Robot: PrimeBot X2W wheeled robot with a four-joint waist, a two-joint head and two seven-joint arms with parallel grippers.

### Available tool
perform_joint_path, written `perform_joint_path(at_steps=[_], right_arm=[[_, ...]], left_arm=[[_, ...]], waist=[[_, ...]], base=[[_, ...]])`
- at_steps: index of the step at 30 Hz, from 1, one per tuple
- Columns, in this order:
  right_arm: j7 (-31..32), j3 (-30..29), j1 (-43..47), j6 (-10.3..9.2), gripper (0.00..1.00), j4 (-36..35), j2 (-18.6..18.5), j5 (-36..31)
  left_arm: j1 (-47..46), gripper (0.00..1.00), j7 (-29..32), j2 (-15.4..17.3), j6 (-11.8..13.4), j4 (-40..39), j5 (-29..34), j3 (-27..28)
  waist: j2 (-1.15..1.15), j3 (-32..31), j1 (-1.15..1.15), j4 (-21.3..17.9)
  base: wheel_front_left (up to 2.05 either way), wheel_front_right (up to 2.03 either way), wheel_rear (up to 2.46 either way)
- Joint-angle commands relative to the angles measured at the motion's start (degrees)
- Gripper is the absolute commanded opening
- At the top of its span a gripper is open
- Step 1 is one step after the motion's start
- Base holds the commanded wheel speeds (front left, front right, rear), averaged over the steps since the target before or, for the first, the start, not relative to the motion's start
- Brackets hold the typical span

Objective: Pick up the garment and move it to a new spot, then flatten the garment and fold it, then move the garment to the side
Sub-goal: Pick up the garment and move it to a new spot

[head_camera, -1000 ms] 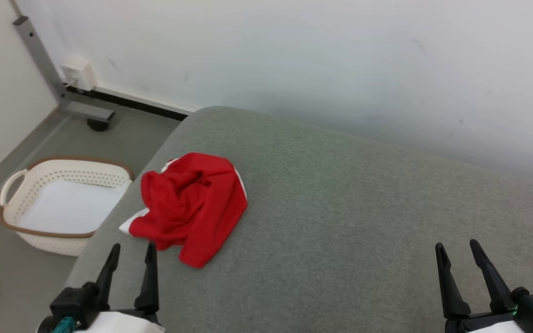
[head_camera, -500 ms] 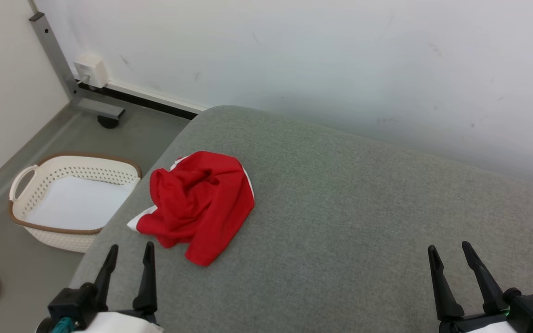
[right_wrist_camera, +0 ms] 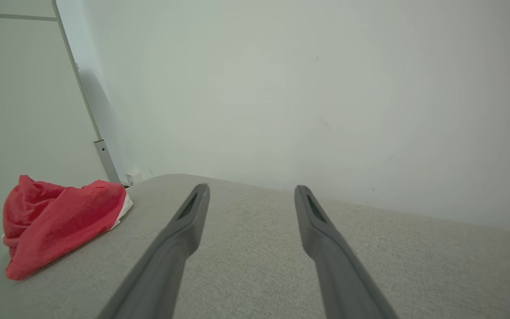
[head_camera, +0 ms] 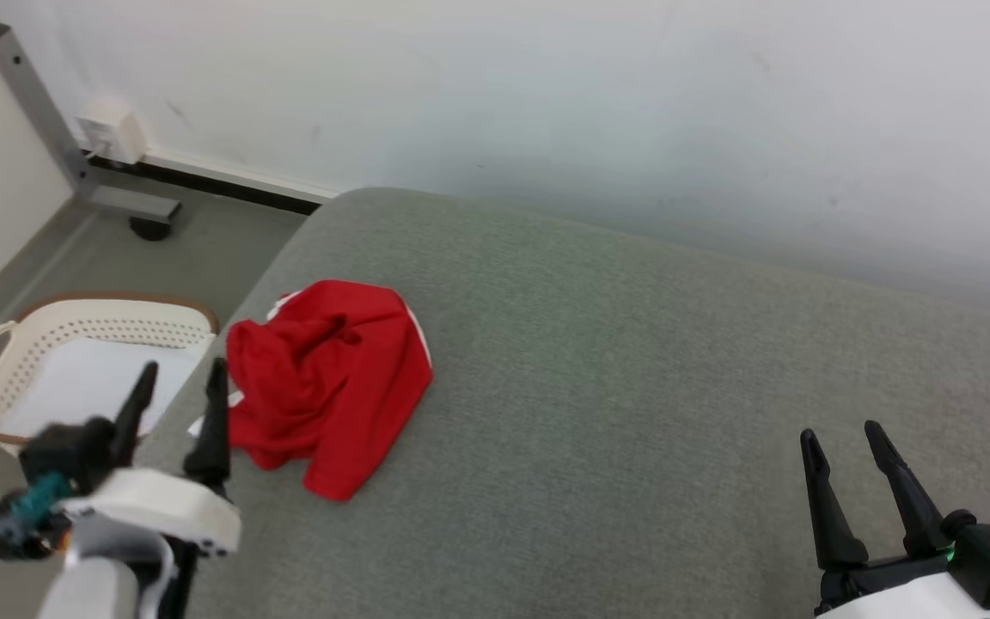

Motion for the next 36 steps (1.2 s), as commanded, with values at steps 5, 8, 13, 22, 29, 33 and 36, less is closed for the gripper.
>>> perform_joint_path(at_steps=[5, 8, 13, 22, 29, 33, 36], right_arm=[[0.1, -0.2, -2.1, -0.12, 1.0, -0.6, 0.0, -0.8], [0.1, 0.1, -3.3, -0.12, 1.0, -0.9, 0.4, -0.8], [0.1, 0.6, -5.2, -0.12, 1.0, -1.3, 0.7, -1.1], [0.1, 1.6, -7.5, -0.12, 1.0, -1.6, 1.1, -1.2], [0.1, 1.8, -8.4, -0.13, 1.0, -1.4, 1.5, -1.2], [0.1, 1.2, -8.1, -0.13, 1.0, -1.2, 1.8, -1.2], [0.1, 0.8, -7.6, -0.13, 1.0, -1.0, 2.0, -1.1]], left_arm=[[-6.3, 1.0, 9.1, 4.0, 0.1, 2.0, -2.8, 2.1], [-8.8, 1.0, 13.6, 5.6, 0.5, 3.8, -4.5, 3.7], [-12.5, 1.0, 18.5, 7.8, 1.8, 9.3, -6.8, 6.2], [-15.8, 1.0, 23.3, 8.7, 1.8, 24.7, -9.9, 7.1], [-16.8, 1.0, 24.2, 8.5, 0.4, 32.0, -11.6, 5.9], [-17.4, 0.0, 23.0, 8.8, -0.1, 34.3, -11.9, 4.3], [-18.1, 0.0, 20.9, 9.6, -0.3, 34.7, -11.8, 3.4]], waist=[[0.0, 4.3, 0.0, -5.2], [0.0, 6.7, 0.0, -7.6], [0.0, 9.7, 0.0, -11.0], [0.0, 12.5, 0.0, -15.1], [0.0, 13.6, 0.0, -16.5], [0.0, 12.9, 0.0, -16.7], [0.0, 11.5, 0.0, -16.3]], base=[[0.0, 0.0, 0.0], [0.0, 0.0, 0.0], [0.0, 0.0, 0.0], [0.0, 0.0, 0.0], [0.0, 0.0, 0.0], [0.0, 0.0, 0.0], [0.0, 0.0, 0.0]])
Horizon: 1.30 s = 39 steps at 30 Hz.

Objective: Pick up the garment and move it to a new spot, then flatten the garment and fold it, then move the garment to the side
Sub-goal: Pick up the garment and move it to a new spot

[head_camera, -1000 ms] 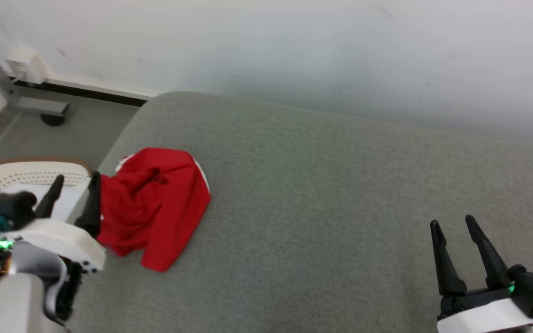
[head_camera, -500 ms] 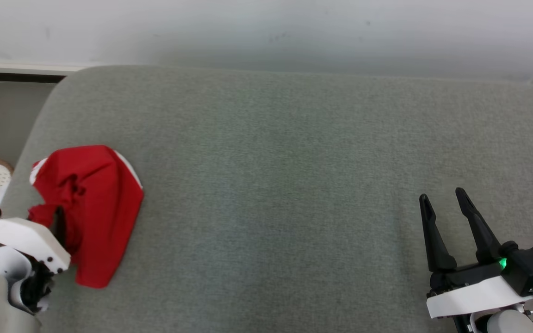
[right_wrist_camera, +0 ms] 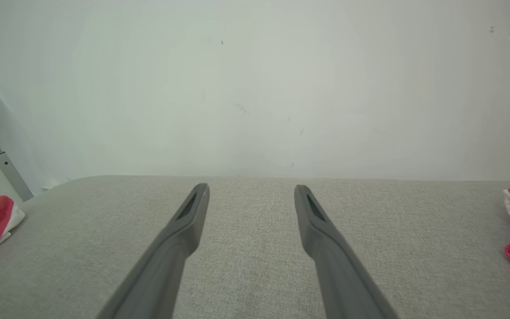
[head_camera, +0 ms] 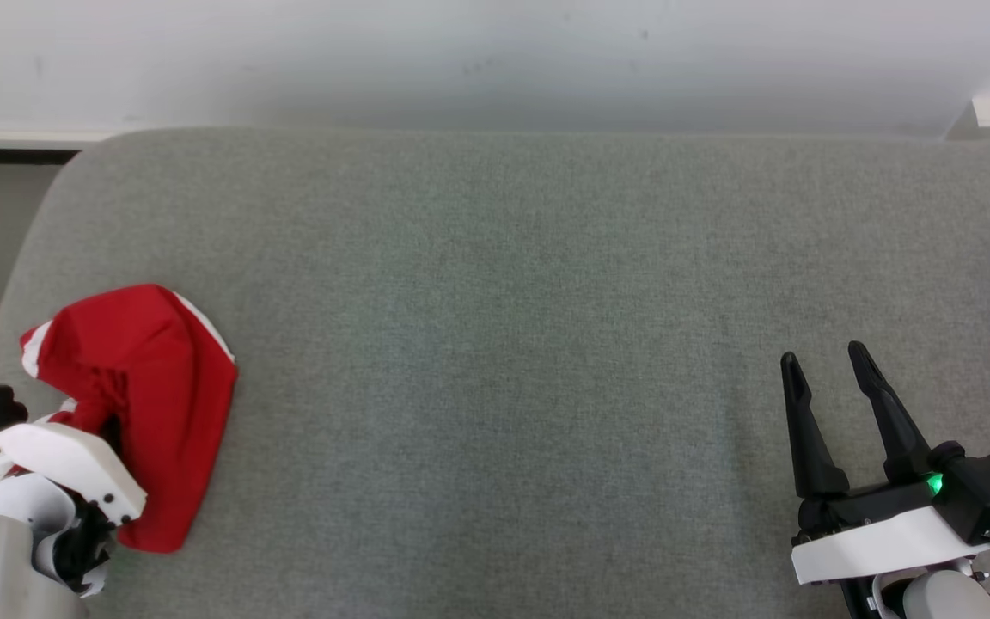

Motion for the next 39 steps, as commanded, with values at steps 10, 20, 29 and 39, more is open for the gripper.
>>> perform_joint_path(at_steps=[10, 20, 29, 39], right_arm=[[0.1, -1.3, 2.9, -0.13, 1.0, 0.2, 0.4, 1.1], [0.1, -2.7, 6.2, -0.13, 1.0, -1.0, 0.8, 1.3], [0.1, -4.5, 6.9, -0.13, 1.0, -2.6, -0.4, 1.0], [0.1, -6.6, 7.4, -0.13, 1.0, -3.4, -1.8, 0.8]], left_arm=[[-2.5, 0.0, -3.5, 2.4, -0.4, -5.3, 1.7, -6.3], [-3.0, 0.0, 0.4, 1.8, -0.4, -25.2, -0.8, -15.2], [-1.0, 0.0, 3.4, -2.5, 0.2, -41.7, -2.0, -19.5], [4.7, 0.0, -1.9, -10.0, 1.5, -46.0, -1.9, -25.1]], waist=[[0.0, -8.5, -0.01, 1.3], [0.0, -13.4, -0.01, -2.5], [0.0, -15.1, -0.01, -9.5], [0.0, -14.1, -0.01, -15.6]], base=[[0.0, 0.0, 0.0], [0.0, 0.0, 0.0], [0.0, 0.0, 0.0], [0.0, 0.0, 0.0]])
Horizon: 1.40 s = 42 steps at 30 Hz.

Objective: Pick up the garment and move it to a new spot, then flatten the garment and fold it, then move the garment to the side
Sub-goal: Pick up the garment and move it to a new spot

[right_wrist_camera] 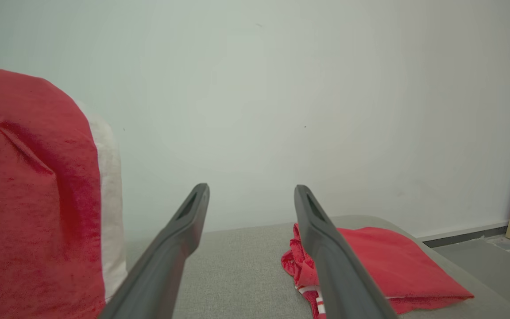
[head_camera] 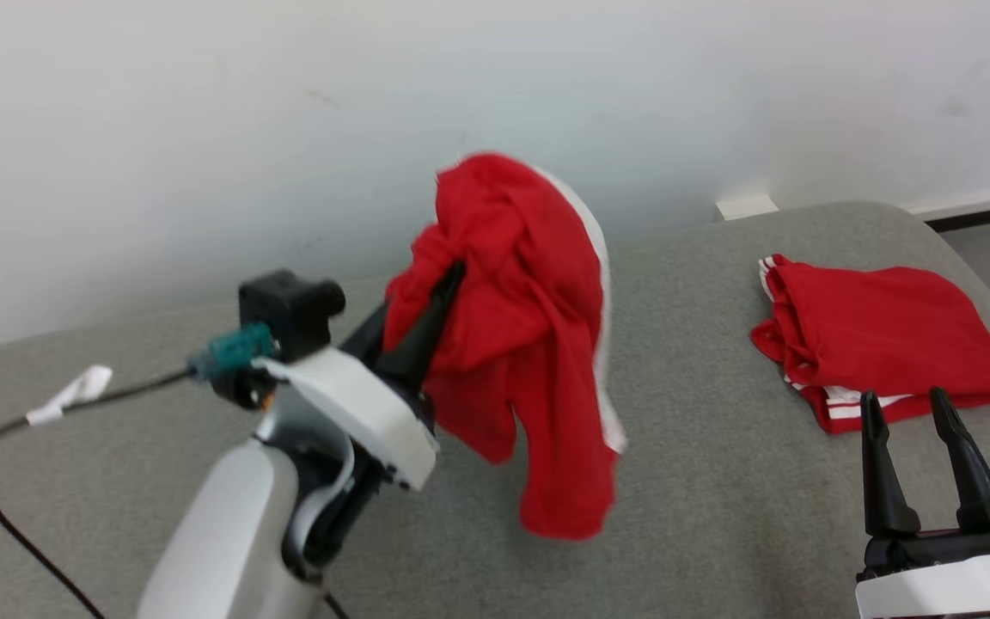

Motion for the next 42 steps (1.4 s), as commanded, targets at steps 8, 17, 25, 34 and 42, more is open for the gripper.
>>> perform_joint_path(at_steps=[8, 17, 25, 34, 42], right_arm=[[0.1, 0.1, 0.6, -0.13, 1.0, 0.4, 0.2, -0.4], [0.1, 1.1, -0.1, -0.13, 1.0, 1.3, -0.6, -0.8], [0.1, 1.4, 1.1, -0.13, 1.0, 1.8, -1.3, -0.4], [0.1, 2.2, 2.4, -0.13, 1.0, 1.7, -1.4, -0.1], [0.1, 2.1, 3.4, -0.13, 1.0, 1.7, -1.3, 0.0]], left_arm=[[9.7, 0.0, -8.0, -0.6, 1.2, 11.5, 1.0, -1.0], [8.0, 1.0, -15.0, -0.5, 0.2, 24.5, 1.4, -1.4], [7.1, 1.0, -22.0, 1.4, 0.1, 22.4, 2.3, -1.1], [15.2, 1.0, -24.3, 5.0, 3.9, 13.1, 3.4, 4.5], [24.1, 1.0, -24.3, 3.9, 5.3, 4.8, 4.6, 10.5]], waist=[[0.0, 3.3, 0.0, -1.6], [0.0, 3.3, 0.0, 2.3], [0.0, 1.7, 0.0, 6.2], [0.0, 0.7, 0.0, 8.2], [0.0, 0.8, 0.0, 9.1]], base=[[0.0, 0.0, 0.0], [0.0, 0.0, 0.0], [0.0, 0.0, 0.0], [0.0, 0.0, 0.0], [0.0, 0.0, 0.0]])
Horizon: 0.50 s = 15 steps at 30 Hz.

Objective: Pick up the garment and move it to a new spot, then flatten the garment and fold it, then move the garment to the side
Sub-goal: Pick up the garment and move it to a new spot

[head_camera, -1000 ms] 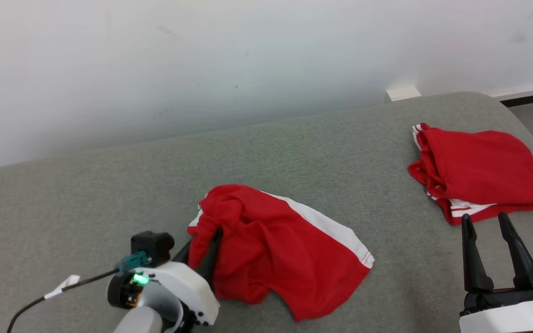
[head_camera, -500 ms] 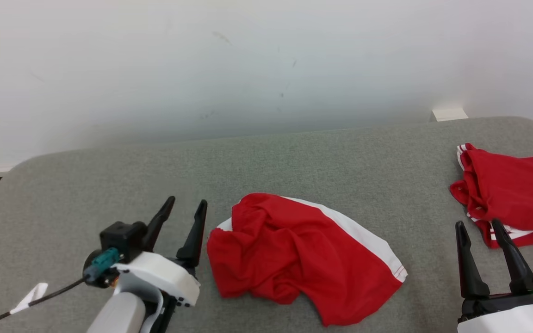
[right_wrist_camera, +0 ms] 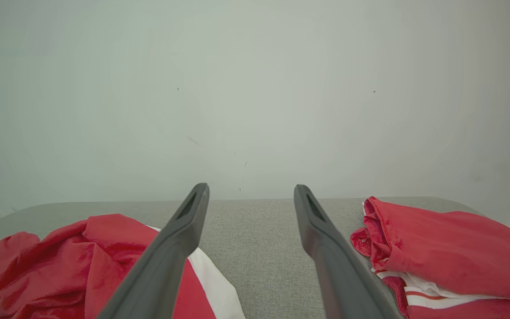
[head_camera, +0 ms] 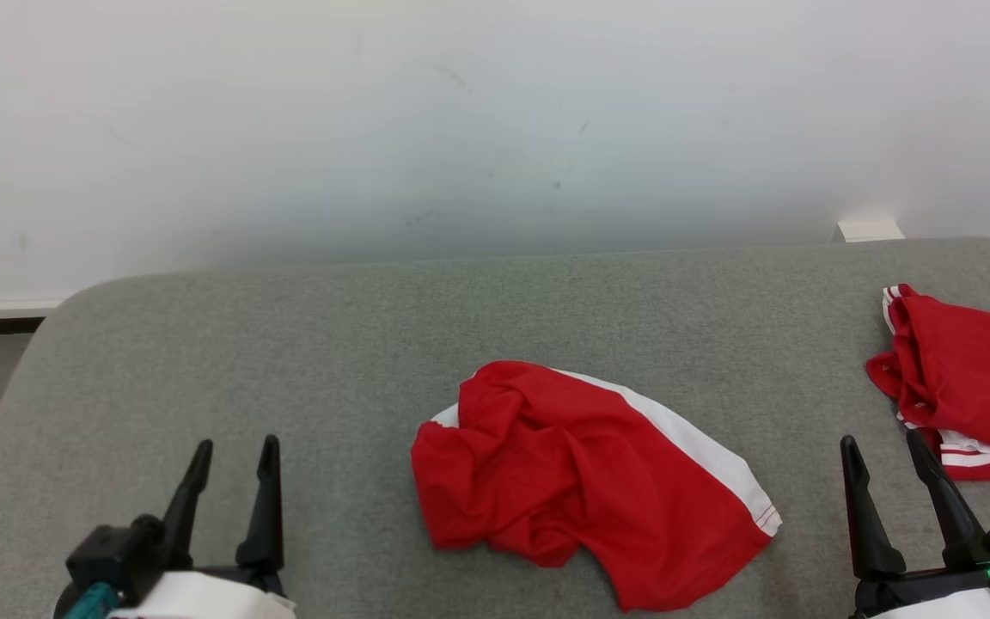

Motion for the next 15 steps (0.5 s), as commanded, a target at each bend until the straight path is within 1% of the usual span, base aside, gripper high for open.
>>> perform_joint_path(at_steps=[1, 3, 4, 6, 15], right_arm=[[0.1, -0.4, 0.7, -0.13, 1.0, 0.0, -0.4, 0.4], [0.1, -0.5, 1.2, -0.13, 1.0, 0.0, -0.2, 0.4], [0.1, -0.5, 1.2, -0.13, 1.0, 0.0, -0.2, 0.4], [0.1, -0.3, 1.4, -0.13, 1.0, 0.3, 0.0, 0.1], [0.1, 0.1, 1.0, -0.13, 1.0, 1.0, -0.3, 0.1]], left_arm=[[1.9, 1.0, -0.1, -1.3, 0.5, -1.5, 1.3, 0.9], [3.3, 1.0, -0.1, -2.3, 0.4, -2.2, 1.7, 1.7], [3.3, 1.0, -0.1, -2.3, 0.4, -2.2, 1.7, 1.7], [4.3, 1.0, 0.0, -3.8, -0.2, -2.2, 2.3, 2.6], [3.6, 1.0, 0.0, -6.0, -2.4, -0.3, 5.0, 4.5]], waist=[[0.0, -0.1, 0.0, 0.3], [0.0, -0.1, 0.0, 0.5], [0.0, -0.1, 0.0, 0.5], [0.0, -0.1, 0.0, 0.6], [0.0, -0.2, 0.0, 0.1]], base=[[0.0, 0.0, 0.0], [0.0, 0.0, 0.0], [0.0, 0.0, 0.0], [0.0, 0.0, 0.0], [0.0, 0.0, 0.0]])
